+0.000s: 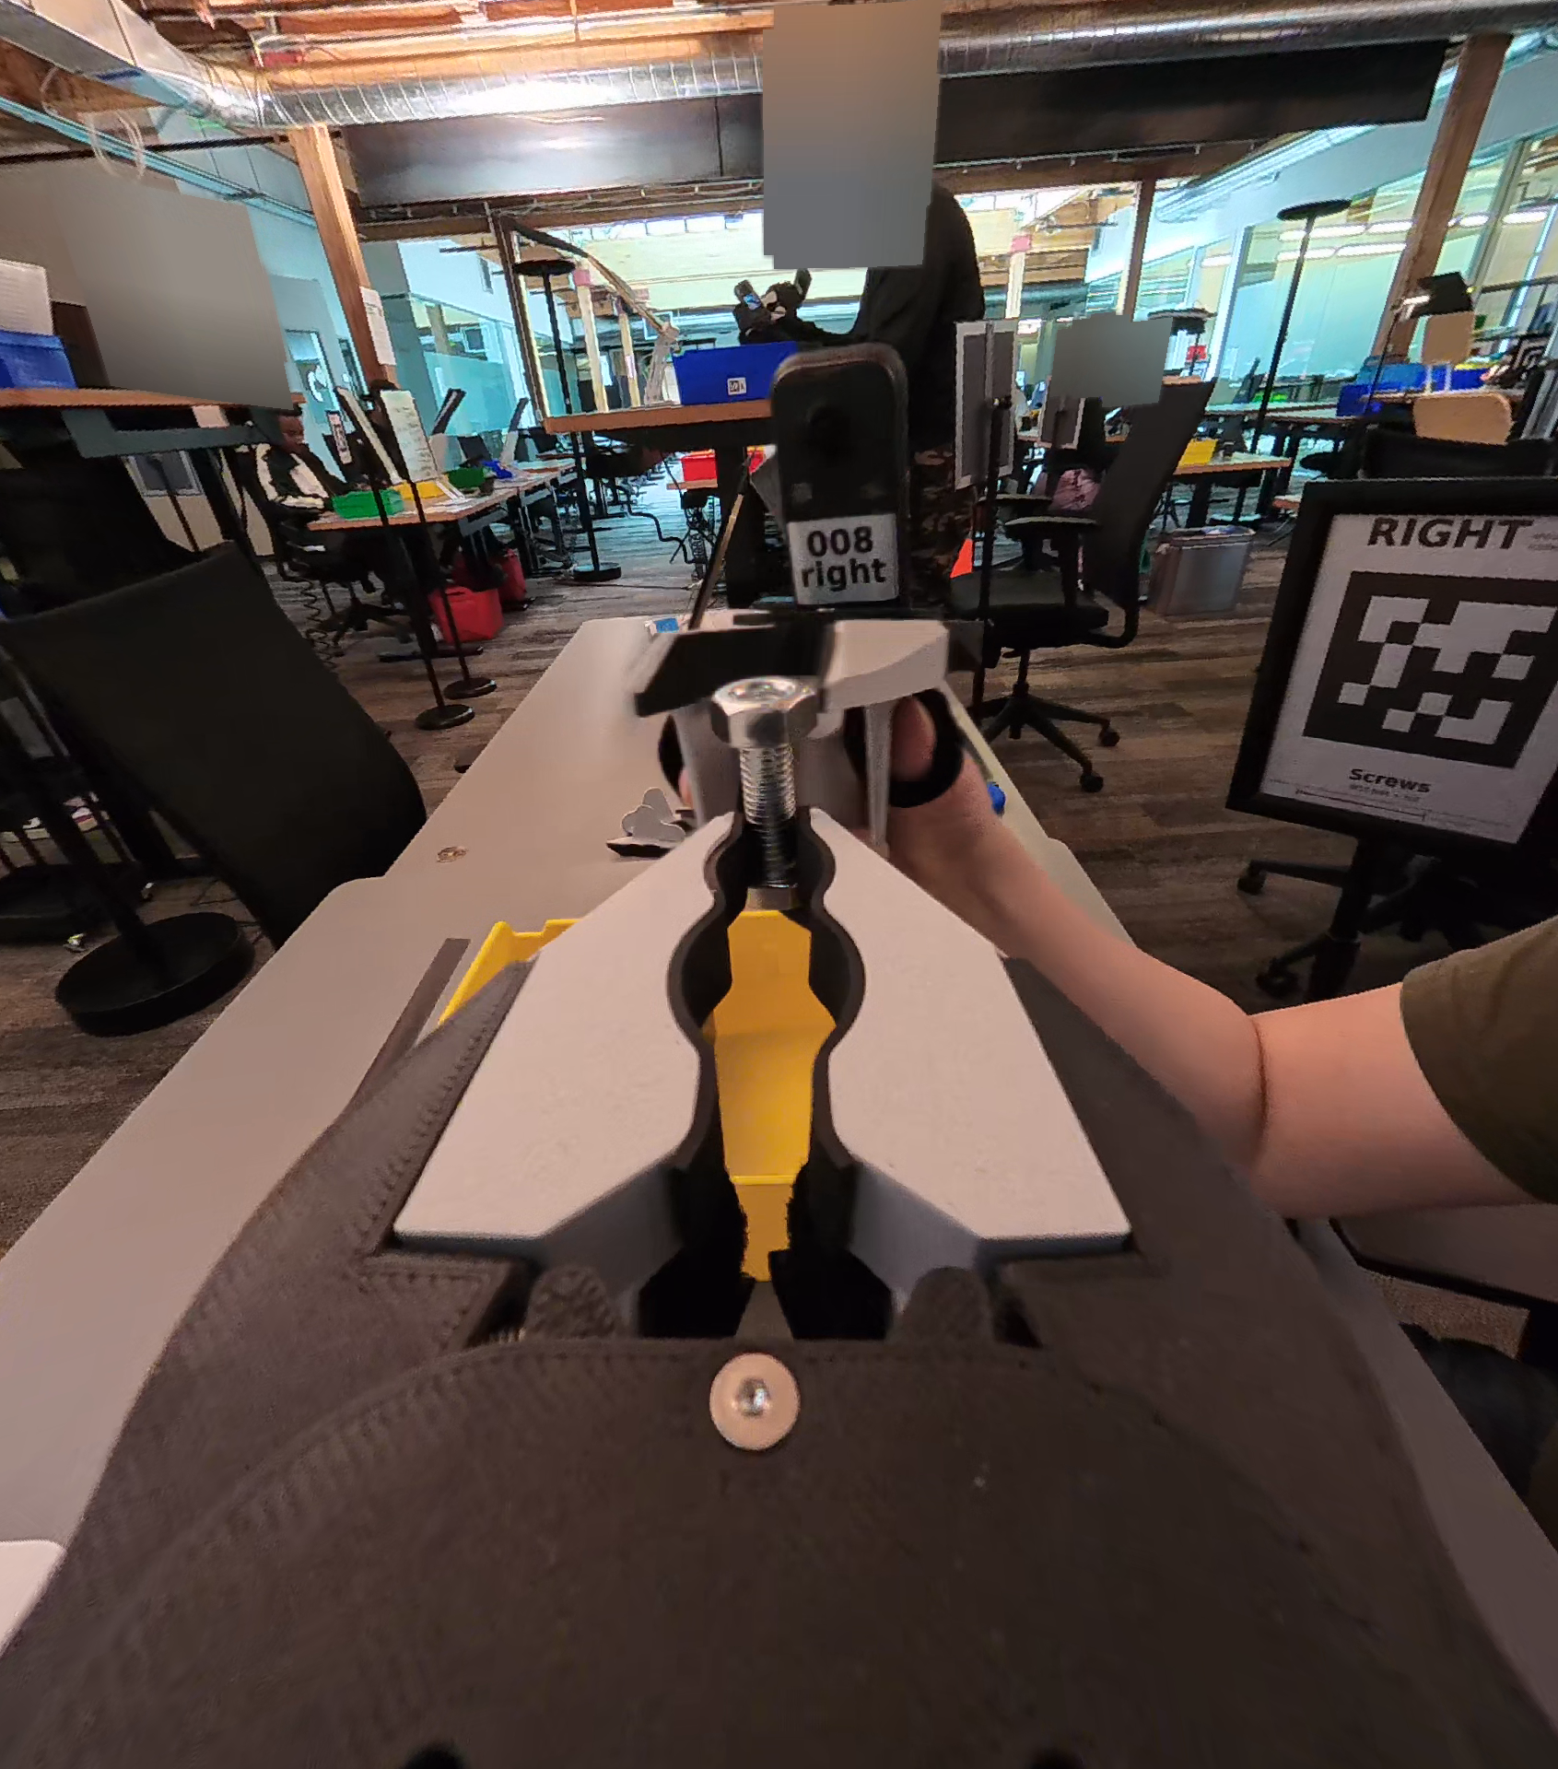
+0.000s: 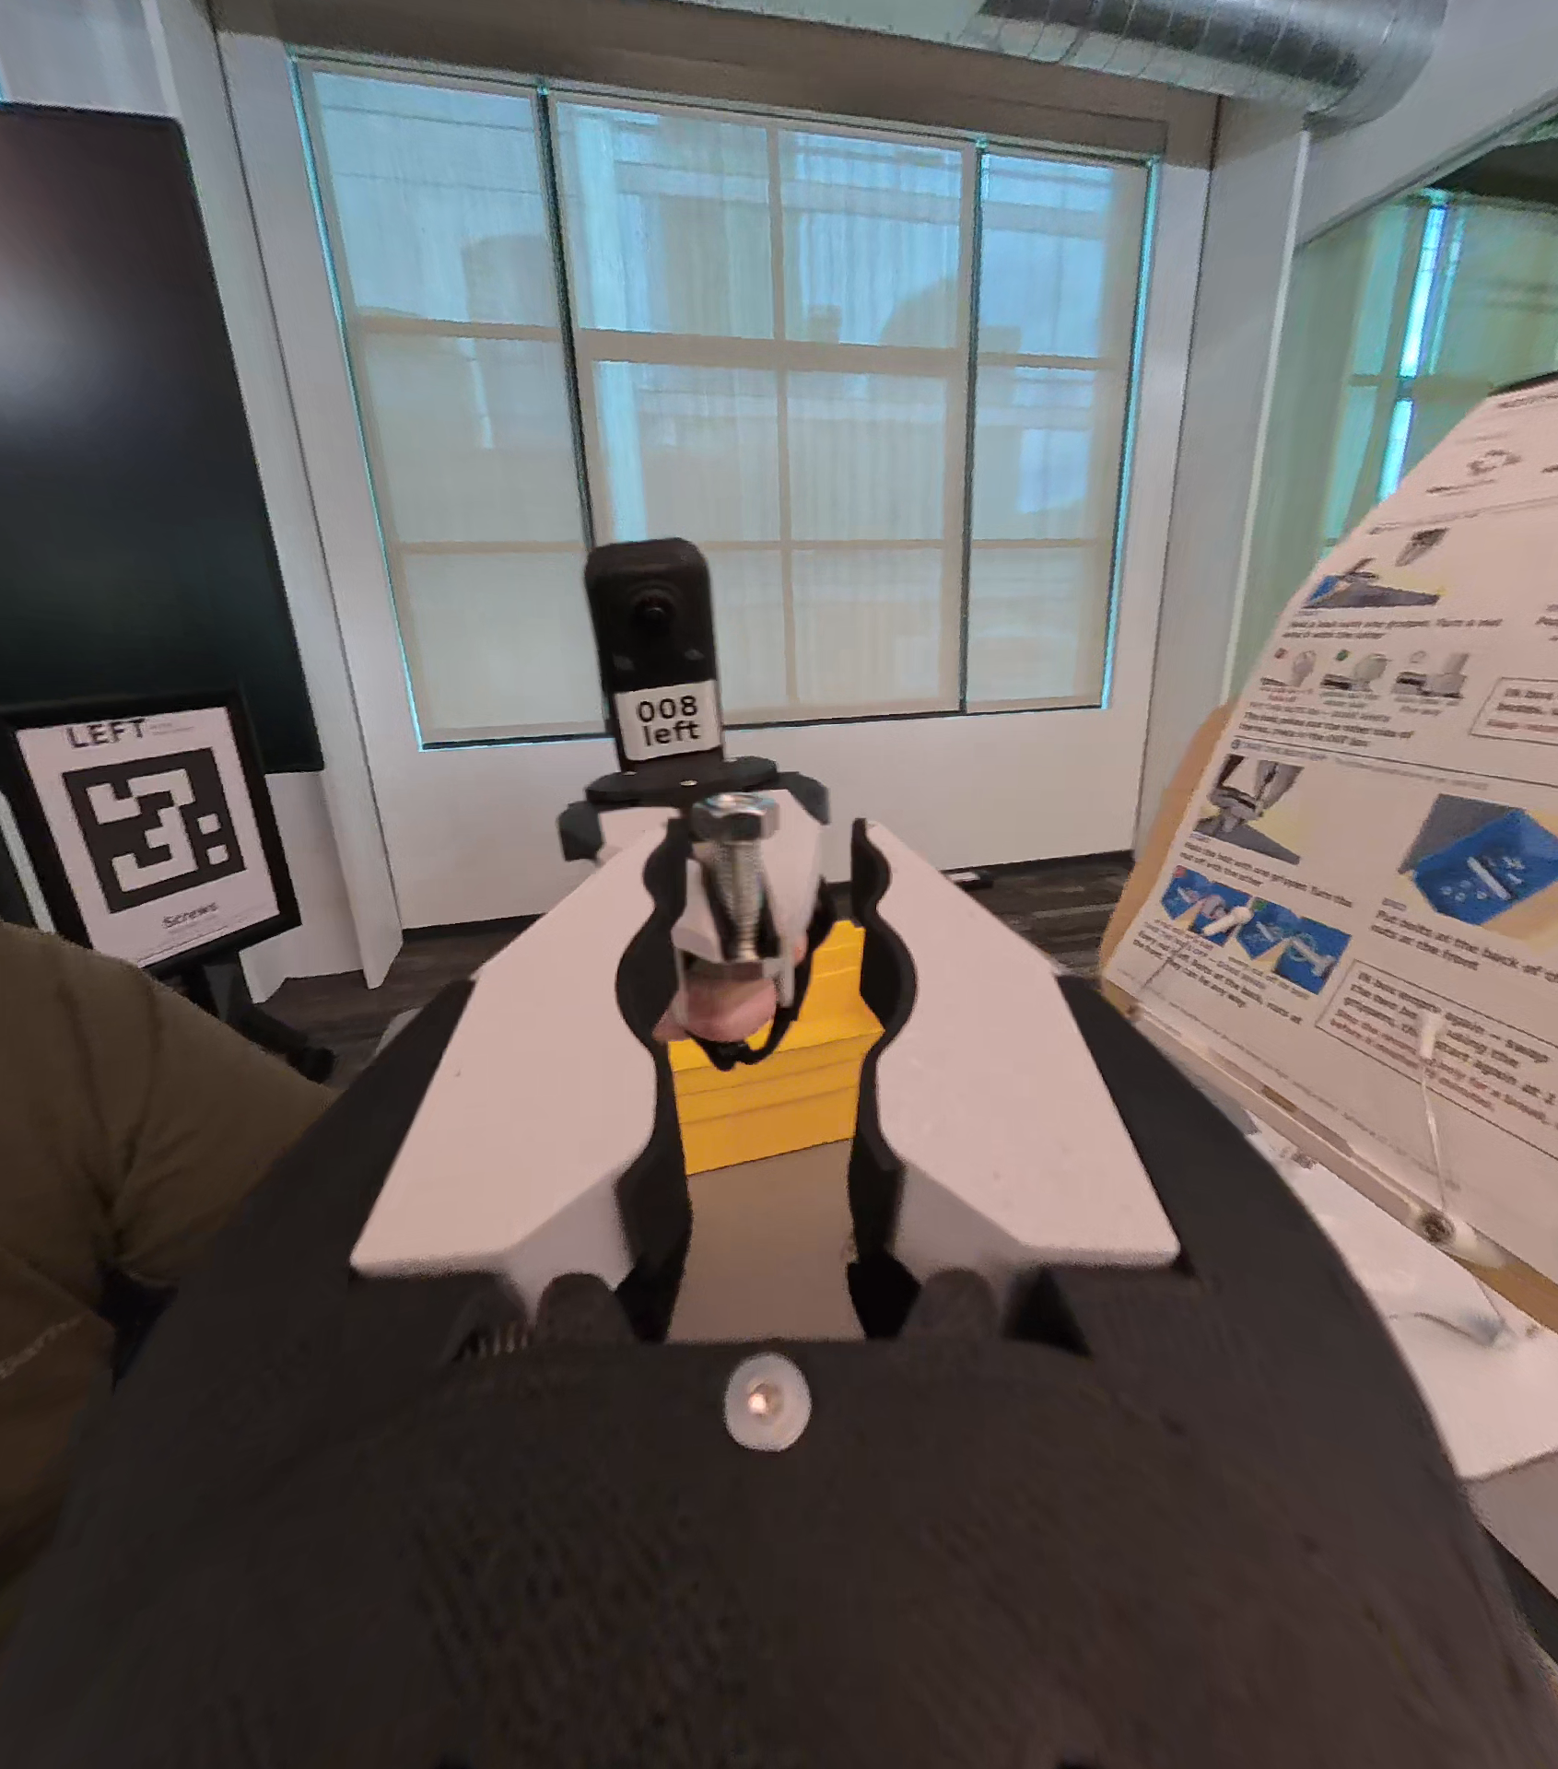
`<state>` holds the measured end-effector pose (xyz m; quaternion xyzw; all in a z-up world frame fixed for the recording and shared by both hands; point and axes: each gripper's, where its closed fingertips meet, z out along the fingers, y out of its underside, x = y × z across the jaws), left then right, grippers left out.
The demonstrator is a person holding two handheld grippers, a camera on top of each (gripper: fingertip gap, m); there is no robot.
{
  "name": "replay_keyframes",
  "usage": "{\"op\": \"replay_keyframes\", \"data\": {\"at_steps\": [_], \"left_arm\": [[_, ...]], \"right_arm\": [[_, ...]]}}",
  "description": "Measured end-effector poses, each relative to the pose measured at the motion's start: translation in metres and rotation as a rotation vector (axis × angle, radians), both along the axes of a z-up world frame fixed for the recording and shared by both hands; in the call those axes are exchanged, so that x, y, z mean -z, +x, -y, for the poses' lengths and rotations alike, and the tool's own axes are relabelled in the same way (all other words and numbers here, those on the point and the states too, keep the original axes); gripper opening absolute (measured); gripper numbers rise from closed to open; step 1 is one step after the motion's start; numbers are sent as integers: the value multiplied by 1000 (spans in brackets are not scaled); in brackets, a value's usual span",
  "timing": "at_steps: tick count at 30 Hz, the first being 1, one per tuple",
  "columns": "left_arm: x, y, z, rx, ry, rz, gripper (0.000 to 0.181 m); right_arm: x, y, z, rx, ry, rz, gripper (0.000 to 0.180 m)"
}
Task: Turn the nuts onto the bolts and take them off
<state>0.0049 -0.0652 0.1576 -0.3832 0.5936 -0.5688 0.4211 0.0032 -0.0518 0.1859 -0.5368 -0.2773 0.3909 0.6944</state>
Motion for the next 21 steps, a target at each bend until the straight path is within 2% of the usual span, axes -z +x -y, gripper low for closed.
{"op": "replay_keyframes", "data": {"at_steps": [4, 11, 14, 17, 21], "left_arm": [[3, 3, 5, 11, 14, -11, 7], [1, 1, 2, 8, -3, -4, 7], [1, 1, 1, -2, 4, -3, 8], [2, 3, 7, 23, 1, -7, 7], [2, 4, 5, 10, 4, -8, 7]], "right_arm": [[2, -14, -2, -6, 0, 20, 32], [-2, 12, -4, 34, -4, -39, 28], [-4, -2, 6, -22, 12, -9, 31], [0, -12, 1, 12, 19, 34, 31], [2, -1, -3, 8, -10, 9, 32]]}}
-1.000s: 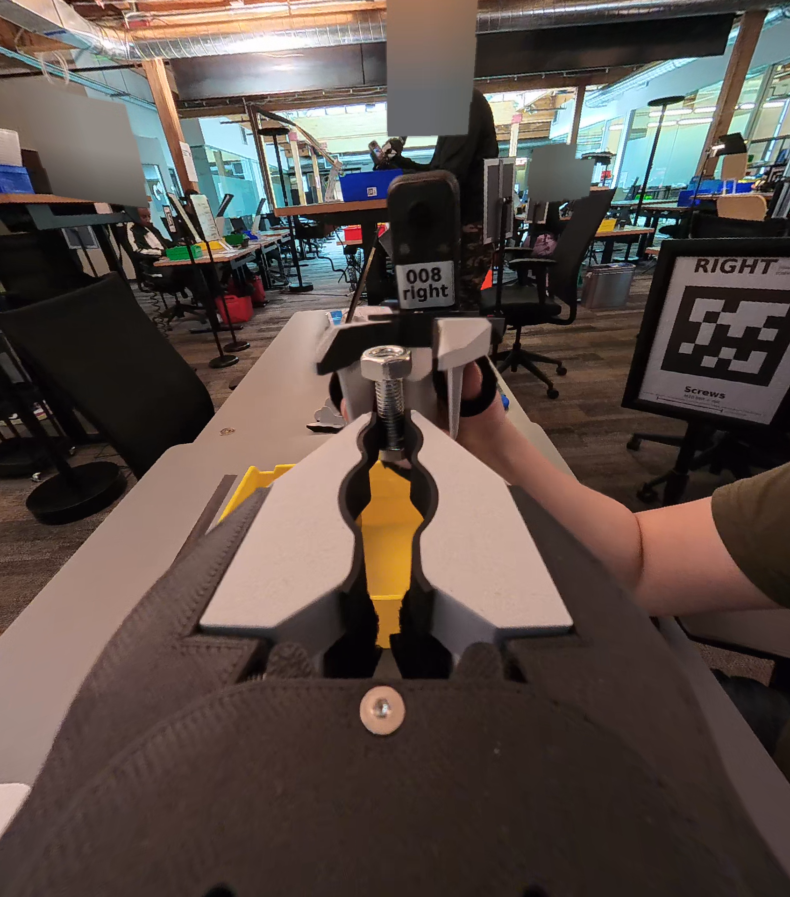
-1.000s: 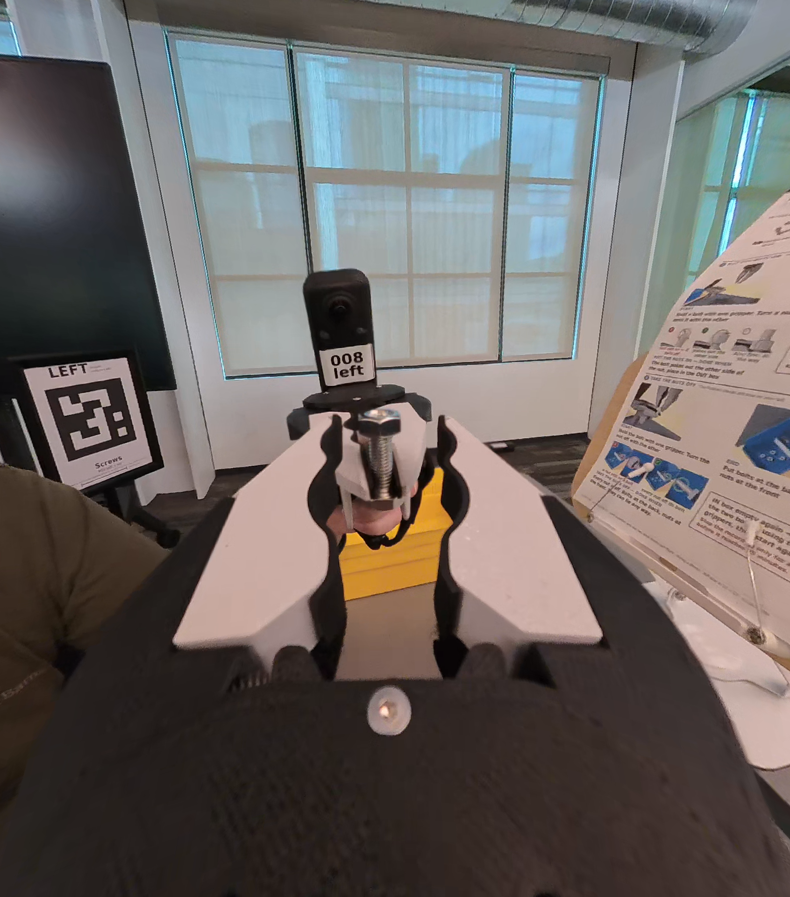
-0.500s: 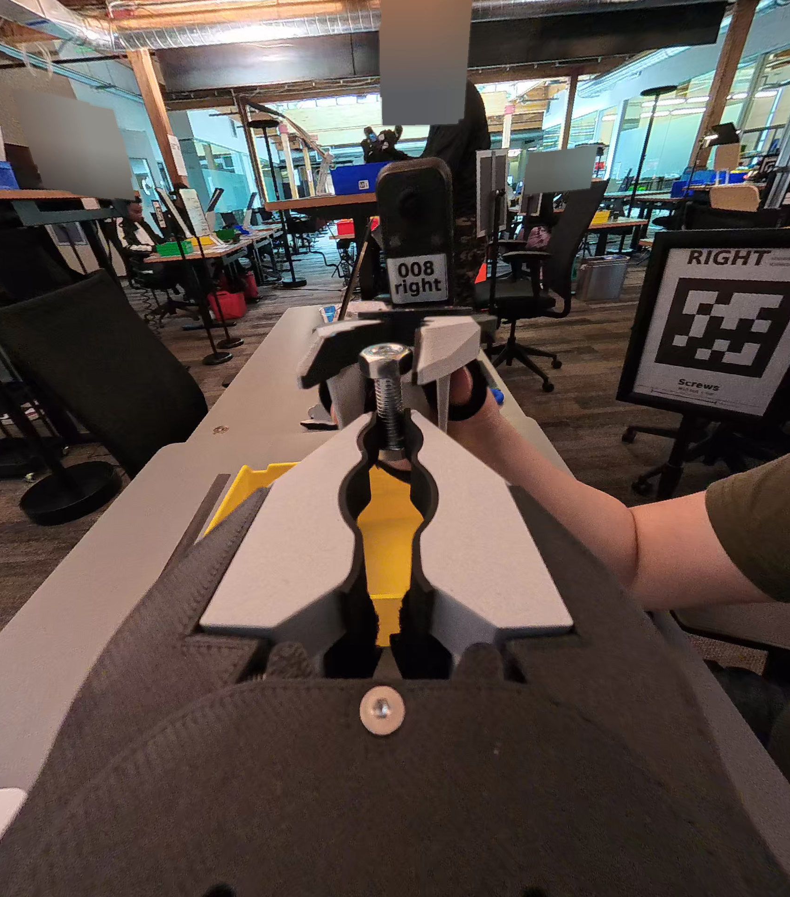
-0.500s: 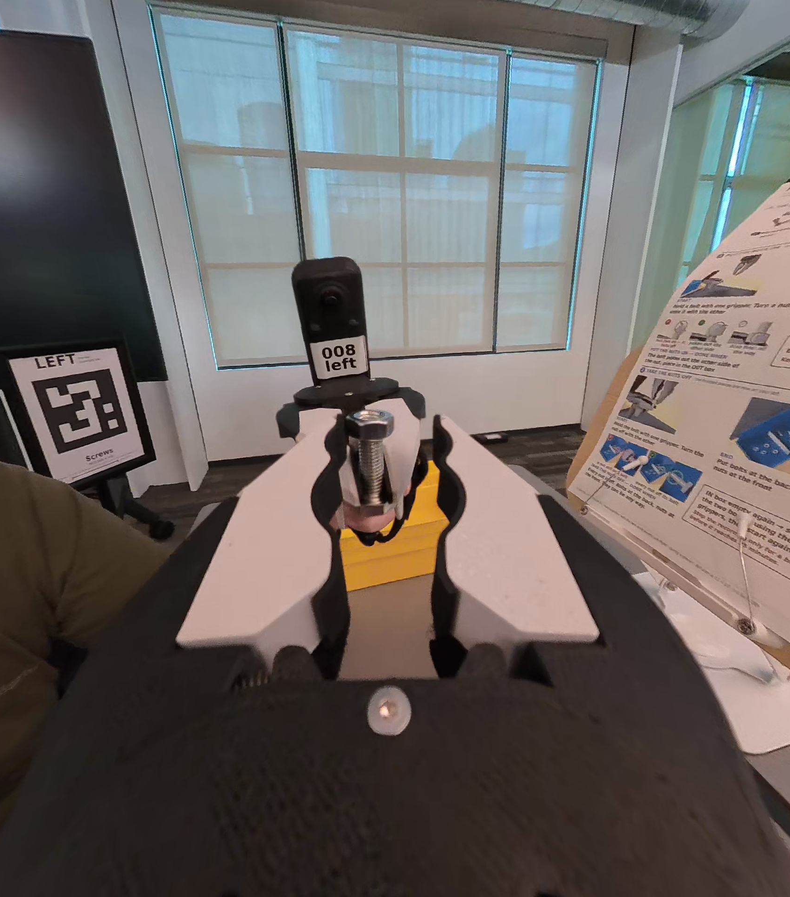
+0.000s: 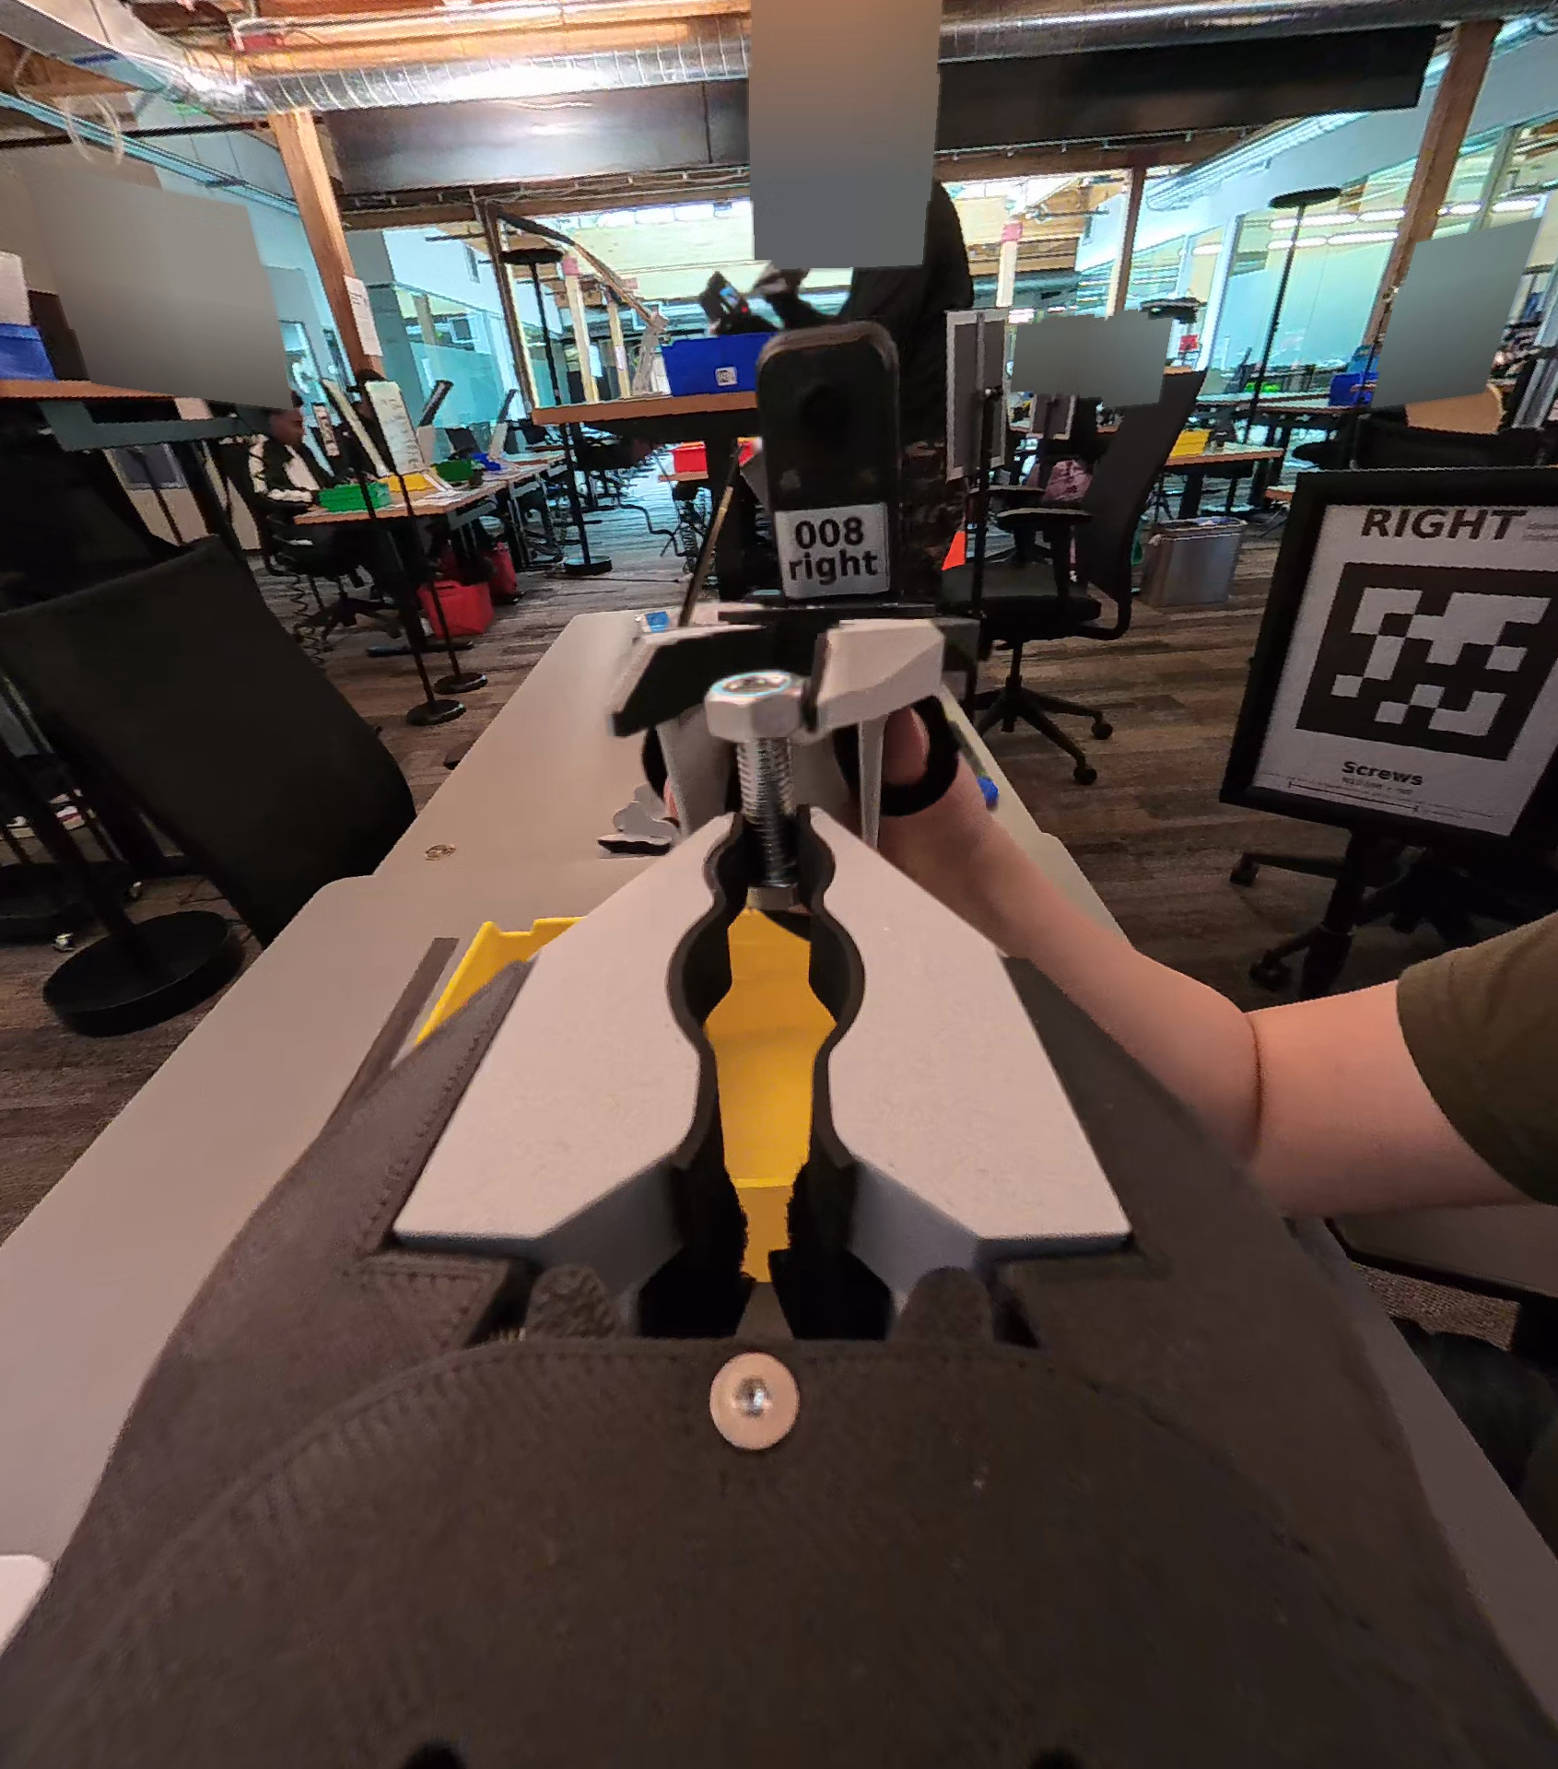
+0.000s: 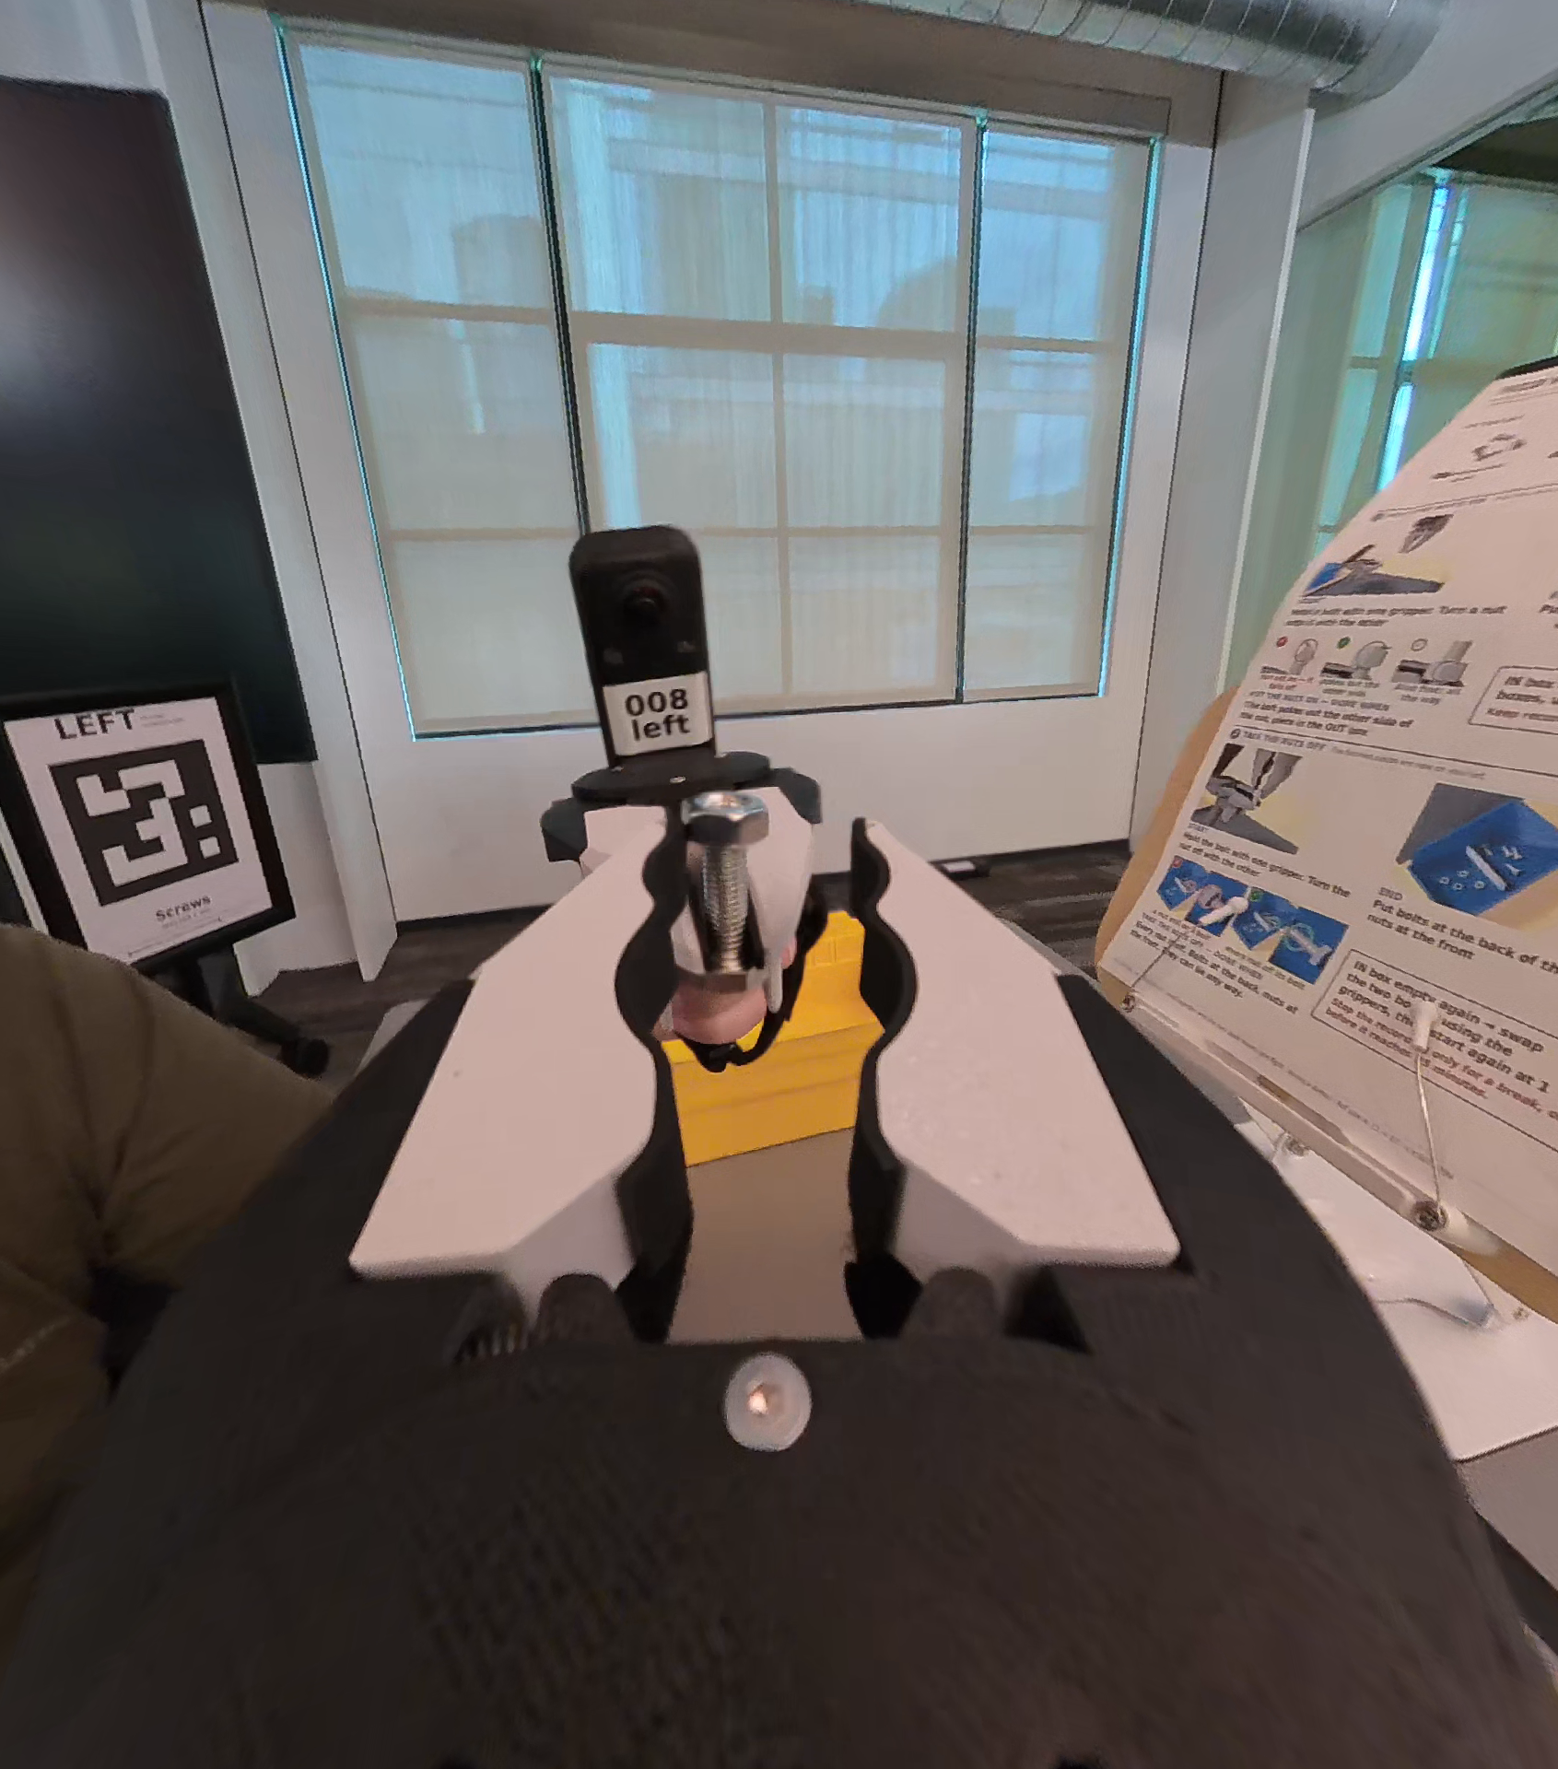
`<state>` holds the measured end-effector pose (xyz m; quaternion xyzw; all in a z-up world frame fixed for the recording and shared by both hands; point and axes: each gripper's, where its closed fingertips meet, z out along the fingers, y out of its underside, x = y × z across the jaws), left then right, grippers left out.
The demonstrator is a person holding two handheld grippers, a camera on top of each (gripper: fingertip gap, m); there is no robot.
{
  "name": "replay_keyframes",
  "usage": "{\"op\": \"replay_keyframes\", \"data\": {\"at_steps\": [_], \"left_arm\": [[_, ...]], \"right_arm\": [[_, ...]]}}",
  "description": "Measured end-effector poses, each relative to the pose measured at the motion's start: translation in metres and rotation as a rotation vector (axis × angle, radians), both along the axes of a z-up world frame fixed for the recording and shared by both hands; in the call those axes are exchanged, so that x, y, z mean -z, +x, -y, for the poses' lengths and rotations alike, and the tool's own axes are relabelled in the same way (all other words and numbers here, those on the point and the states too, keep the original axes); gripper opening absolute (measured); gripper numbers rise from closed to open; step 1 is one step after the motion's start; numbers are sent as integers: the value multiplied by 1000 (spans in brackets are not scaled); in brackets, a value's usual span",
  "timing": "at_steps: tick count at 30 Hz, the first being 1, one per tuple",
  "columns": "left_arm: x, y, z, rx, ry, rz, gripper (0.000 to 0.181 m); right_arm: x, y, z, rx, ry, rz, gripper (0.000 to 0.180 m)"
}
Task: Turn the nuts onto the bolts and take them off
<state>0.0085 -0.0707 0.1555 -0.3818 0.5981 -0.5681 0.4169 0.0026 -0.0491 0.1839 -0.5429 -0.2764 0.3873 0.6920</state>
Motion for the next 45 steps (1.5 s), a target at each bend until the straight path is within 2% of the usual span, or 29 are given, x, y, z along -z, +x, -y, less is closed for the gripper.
{"op": "replay_keyframes", "data": {"at_steps": [3, 7, 10, 15, 19, 24, 32, 35, 38, 42, 45], "left_arm": [[-3, -4, -1, 21, -24, 9, 7], [-2, -2, -4, -3, -15, 7, 8], [0, 0, 1, 18, -16, 0, 8], [0, 0, 0, 3, -3, -1, 7], [0, -1, -1, 10, -15, 1, 8], [1, 1, 1, 14, -10, -7, 8], [4, 4, 3, 16, -10, -20, 8], [12, 9, 7, 20, 15, -55, 8], [12, 9, 11, 35, 14, -59, 7], [9, 2, 8, 17, 32, -54, 7], [6, -3, 6, 19, 23, -45, 7]], "right_arm": [[-5, 14, -2, 48, 7, -42, 27], [-6, -7, 8, -3, 31, 13, 32], [-2, -15, 3, 21, 27, 40, 32], [-7, -5, 6, -19, 31, -21, 30], [-1, -13, 5, 16, 31, 58, 31], [-2, -15, 4, 5, 13, 39, 18], [-12, -10, 9, 22, 75, 6, 17], [-17, -5, 19, -24, 84, -14, 18], [22, 21, 22, 32, -34, 234, 18], [148, 88, 38, 102, -393, 666, 18], [231, 116, 61, 9, -815, 759, 18]]}}
